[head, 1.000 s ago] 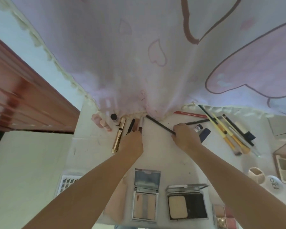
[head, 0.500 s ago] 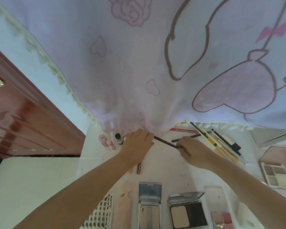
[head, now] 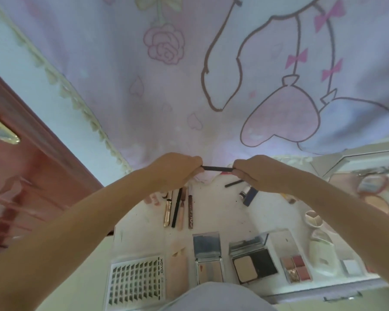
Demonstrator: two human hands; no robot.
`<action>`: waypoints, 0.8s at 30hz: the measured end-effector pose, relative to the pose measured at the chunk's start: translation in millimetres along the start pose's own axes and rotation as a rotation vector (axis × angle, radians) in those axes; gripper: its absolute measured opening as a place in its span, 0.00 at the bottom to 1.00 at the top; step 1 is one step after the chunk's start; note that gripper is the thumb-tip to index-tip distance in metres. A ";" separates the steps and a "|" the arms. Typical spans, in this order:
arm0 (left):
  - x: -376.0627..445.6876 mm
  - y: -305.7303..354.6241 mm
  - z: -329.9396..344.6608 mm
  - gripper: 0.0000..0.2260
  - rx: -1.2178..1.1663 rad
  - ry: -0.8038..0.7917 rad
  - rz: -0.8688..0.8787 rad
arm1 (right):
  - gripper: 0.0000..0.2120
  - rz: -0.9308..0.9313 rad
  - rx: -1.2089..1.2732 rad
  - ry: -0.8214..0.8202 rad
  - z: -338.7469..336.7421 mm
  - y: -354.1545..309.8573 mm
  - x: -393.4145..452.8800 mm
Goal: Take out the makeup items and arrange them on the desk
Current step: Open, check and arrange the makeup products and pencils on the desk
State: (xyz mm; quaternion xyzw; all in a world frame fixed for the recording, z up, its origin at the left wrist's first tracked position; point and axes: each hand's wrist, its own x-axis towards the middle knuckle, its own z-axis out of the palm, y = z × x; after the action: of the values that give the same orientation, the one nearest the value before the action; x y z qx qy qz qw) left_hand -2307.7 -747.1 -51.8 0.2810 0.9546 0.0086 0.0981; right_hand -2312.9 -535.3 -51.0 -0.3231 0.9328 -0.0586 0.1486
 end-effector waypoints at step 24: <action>-17.9 -35.6 -7.1 0.08 -0.027 0.039 -0.138 | 0.14 0.210 0.071 0.136 -2.9 51.3 -15.6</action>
State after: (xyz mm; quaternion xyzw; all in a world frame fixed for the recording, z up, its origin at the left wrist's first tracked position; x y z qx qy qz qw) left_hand -2313.4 -786.5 -44.1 0.2132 0.9732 0.0201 0.0834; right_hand -2332.3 -485.4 -55.1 -0.2136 0.9667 -0.0974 0.1018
